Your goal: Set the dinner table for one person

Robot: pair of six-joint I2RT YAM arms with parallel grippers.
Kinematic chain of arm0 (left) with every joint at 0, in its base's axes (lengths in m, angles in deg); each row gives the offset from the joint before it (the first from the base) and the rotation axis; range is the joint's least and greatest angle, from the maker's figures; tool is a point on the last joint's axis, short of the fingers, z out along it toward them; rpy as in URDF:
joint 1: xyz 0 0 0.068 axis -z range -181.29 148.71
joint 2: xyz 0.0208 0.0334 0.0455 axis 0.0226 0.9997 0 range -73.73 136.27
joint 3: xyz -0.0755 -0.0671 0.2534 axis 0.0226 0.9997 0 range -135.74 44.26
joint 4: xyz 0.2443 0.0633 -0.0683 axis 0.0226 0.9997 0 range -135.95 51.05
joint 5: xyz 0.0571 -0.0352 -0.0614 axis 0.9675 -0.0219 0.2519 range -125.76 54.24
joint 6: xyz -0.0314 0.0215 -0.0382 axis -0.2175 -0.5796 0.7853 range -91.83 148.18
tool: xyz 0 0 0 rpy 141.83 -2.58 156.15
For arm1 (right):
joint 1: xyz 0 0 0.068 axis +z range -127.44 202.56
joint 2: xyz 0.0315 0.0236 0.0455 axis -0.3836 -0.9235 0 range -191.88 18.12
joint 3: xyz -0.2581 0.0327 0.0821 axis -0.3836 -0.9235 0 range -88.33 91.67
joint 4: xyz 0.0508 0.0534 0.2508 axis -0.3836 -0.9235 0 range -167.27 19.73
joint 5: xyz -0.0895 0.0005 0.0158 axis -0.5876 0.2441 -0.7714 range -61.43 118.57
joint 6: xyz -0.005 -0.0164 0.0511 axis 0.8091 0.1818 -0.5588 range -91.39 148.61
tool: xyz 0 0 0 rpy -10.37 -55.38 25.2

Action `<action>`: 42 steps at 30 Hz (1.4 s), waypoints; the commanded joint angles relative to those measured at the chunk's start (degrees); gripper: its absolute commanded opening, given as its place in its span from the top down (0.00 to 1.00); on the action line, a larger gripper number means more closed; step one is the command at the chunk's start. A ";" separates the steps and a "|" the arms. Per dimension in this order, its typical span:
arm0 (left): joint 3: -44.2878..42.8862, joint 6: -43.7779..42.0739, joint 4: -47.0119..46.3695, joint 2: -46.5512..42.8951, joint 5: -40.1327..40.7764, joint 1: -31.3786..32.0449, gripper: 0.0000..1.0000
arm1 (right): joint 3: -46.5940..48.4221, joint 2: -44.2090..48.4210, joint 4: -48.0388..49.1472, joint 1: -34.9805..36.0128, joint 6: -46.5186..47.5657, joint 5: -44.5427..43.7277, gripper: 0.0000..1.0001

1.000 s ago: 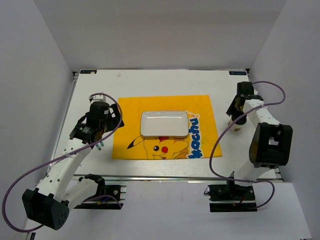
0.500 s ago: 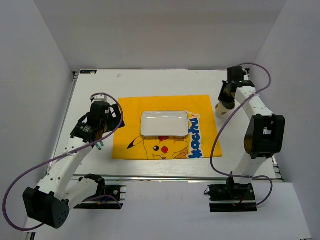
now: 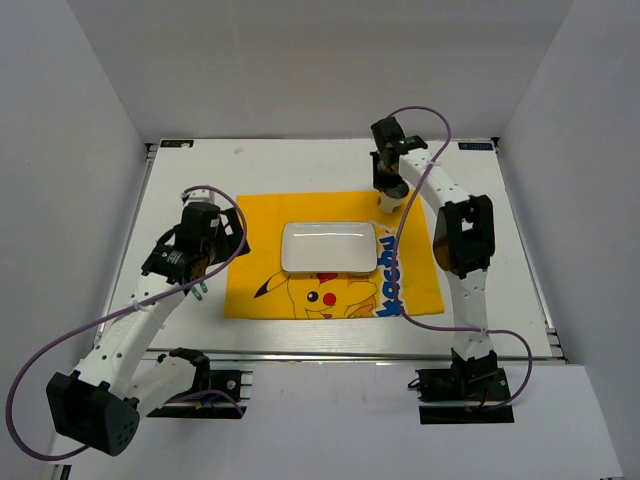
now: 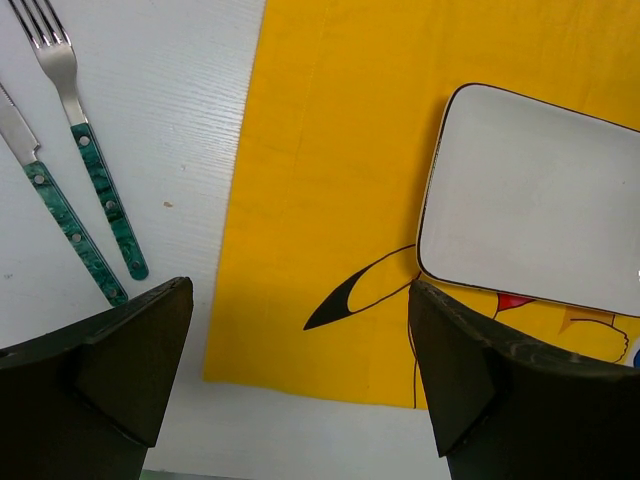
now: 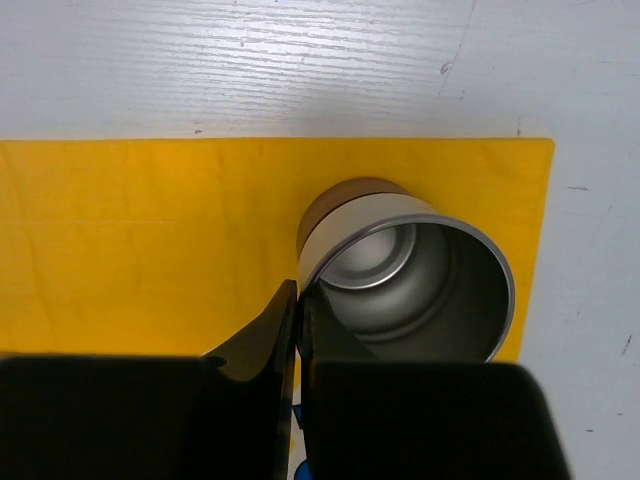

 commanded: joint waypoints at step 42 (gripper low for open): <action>-8.99 14.38 7.27 26.38 8.11 -20.45 0.02 | -63.89 51.66 37.93 5.78 -12.08 33.09 0.14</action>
